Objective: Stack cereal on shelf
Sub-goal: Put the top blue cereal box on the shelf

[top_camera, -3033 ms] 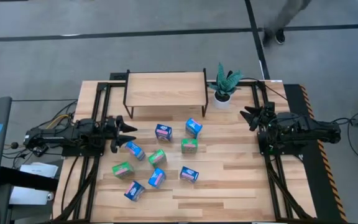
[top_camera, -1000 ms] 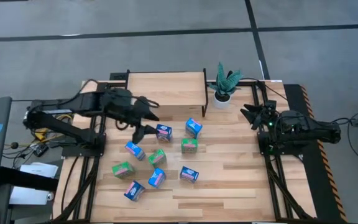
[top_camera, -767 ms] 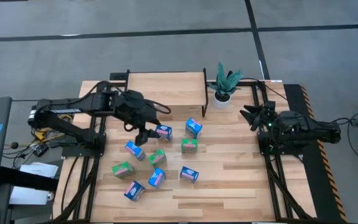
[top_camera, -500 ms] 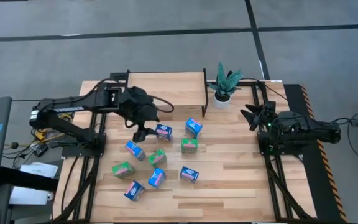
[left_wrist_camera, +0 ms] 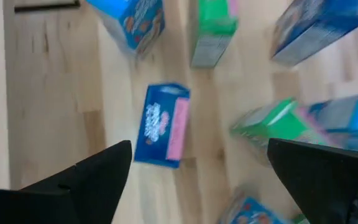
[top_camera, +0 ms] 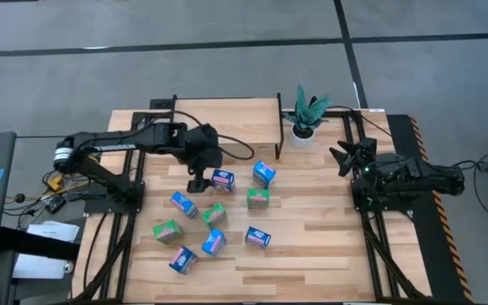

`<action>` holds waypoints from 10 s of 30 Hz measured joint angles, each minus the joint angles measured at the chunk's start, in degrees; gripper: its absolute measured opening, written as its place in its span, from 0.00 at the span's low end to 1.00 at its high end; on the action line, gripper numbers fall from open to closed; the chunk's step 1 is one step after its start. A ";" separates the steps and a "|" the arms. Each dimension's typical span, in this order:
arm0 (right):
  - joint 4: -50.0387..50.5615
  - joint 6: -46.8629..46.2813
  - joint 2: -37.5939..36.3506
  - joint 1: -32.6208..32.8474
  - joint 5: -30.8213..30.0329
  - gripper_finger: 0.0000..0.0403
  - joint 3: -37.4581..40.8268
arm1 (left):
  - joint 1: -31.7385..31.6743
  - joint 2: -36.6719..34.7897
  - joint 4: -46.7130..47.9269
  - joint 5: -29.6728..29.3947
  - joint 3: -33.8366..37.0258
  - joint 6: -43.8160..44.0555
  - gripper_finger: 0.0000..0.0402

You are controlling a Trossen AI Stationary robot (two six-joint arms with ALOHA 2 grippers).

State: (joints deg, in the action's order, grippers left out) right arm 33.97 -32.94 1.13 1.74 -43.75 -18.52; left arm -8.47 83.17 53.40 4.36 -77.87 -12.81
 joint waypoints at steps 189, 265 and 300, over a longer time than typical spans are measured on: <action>0.88 -2.17 0.00 -0.02 0.28 0.71 0.04 | -25.64 36.04 1.28 1.20 -55.52 -16.07 0.55; 1.19 -2.13 -0.01 -0.01 0.15 0.71 0.02 | -30.56 9.79 -56.56 1.40 6.19 25.19 0.00; 1.19 -2.00 -0.01 0.00 0.15 0.71 0.02 | -24.78 9.38 -53.77 2.64 5.98 29.64 0.00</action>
State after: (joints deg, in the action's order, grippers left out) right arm 35.16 -34.94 1.11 1.74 -43.59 -18.50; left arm -33.25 92.55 -0.37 6.99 -71.88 16.83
